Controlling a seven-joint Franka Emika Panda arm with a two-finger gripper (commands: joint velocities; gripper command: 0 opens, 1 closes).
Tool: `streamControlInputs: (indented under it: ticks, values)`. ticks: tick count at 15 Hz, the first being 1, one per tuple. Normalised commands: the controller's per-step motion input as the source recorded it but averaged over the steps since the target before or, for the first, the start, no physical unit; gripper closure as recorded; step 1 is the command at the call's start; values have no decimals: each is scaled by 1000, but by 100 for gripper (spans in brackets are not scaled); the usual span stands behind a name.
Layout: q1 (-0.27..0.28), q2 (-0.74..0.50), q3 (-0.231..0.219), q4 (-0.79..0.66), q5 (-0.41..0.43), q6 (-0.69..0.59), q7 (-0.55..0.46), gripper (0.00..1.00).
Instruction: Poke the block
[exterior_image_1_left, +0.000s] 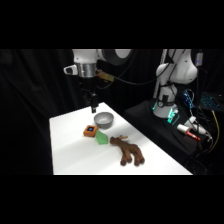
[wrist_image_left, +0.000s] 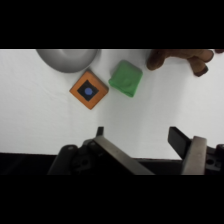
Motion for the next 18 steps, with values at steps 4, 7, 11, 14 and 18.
streamControlInputs:
  ticks: [4,7,11,14,18]
  values:
    - [-25,22,12,29,-43,25,93,0]
    - [-29,74,-27,97,-117,55,198,0]
    - [-34,99,-55,160,-168,61,239,0]
    - [-47,123,-60,215,-137,55,218,0]
    - [-55,134,-53,243,-104,32,194,34]
